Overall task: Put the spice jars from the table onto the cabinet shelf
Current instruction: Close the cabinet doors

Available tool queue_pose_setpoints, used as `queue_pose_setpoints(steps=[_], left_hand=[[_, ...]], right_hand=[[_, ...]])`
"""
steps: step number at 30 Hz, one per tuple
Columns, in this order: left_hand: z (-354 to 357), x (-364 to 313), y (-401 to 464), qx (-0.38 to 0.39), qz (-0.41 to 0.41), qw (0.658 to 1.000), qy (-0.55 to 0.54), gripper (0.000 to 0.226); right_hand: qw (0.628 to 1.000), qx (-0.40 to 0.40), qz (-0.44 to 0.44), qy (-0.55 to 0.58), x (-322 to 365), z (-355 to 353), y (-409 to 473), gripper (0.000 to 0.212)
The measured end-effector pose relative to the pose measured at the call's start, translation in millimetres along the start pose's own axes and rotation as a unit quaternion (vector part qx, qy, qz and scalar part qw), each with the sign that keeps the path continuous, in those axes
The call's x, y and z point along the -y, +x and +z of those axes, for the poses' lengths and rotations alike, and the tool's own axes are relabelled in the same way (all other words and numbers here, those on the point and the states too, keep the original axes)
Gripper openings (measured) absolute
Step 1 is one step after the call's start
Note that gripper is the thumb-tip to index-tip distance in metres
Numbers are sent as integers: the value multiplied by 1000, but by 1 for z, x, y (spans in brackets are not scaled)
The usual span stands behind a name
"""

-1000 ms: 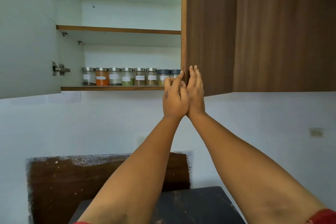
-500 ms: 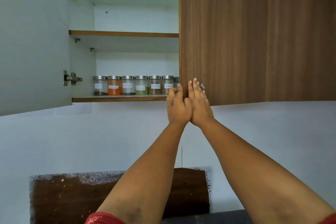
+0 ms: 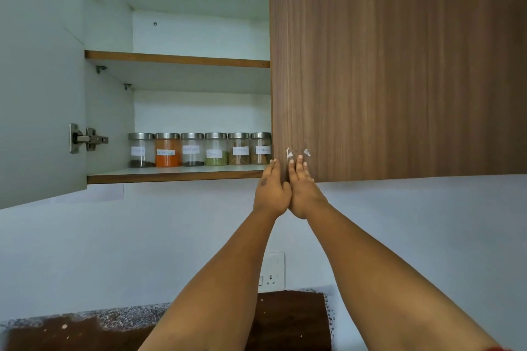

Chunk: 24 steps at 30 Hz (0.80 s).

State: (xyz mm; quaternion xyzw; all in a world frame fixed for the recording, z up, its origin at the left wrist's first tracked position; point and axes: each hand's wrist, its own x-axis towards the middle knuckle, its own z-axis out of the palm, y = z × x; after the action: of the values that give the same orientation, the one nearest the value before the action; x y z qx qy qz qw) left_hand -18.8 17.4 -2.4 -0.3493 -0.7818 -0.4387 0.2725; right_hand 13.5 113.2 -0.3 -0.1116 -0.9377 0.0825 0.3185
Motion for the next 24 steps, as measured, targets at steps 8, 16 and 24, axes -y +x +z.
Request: queue_pose_setpoints(steps=[8, 16, 24], left_hand=[[6, 10, 2, 10, 20, 994, 107, 67], [-17, 11, -5, 39, -7, 993, 108, 67], [-25, -7, -59, -94, -24, 995, 15, 72]], right_hand=[[1000, 6, 6, -29, -6, 6, 1, 100], [999, 33, 10, -16, 6, -20, -12, 90], [990, -139, -4, 11, 33, -11, -67, 62]])
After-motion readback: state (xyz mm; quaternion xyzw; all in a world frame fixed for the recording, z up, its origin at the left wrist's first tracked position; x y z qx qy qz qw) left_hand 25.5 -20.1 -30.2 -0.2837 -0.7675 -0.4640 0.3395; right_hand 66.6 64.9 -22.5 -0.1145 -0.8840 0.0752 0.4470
